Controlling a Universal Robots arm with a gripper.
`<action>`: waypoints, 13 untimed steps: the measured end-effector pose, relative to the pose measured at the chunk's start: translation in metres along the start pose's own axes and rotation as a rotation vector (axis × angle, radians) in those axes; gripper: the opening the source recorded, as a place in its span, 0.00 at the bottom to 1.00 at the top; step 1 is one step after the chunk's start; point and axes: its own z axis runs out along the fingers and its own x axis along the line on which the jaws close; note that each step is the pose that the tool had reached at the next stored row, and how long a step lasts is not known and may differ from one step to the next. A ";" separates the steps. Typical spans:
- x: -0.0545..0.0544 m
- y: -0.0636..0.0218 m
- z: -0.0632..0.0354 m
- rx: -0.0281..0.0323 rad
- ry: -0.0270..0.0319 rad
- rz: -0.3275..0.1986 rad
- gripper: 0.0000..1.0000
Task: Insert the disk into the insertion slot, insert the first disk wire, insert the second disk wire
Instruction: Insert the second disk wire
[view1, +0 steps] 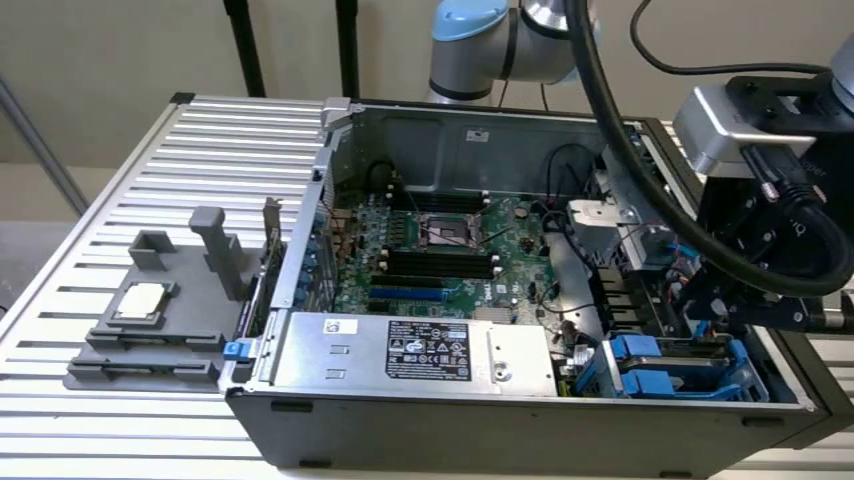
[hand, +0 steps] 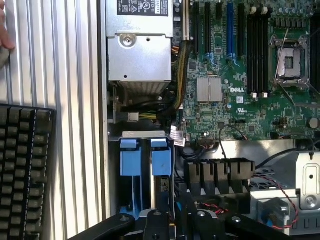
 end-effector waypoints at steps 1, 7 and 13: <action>-0.001 -0.0018 0.0001 -0.0004 0.0009 0.000 0.25; -0.008 -0.0087 0.0011 -0.0022 0.0073 0.000 0.25; -0.011 -0.0112 0.0031 -0.0027 0.0141 0.000 0.25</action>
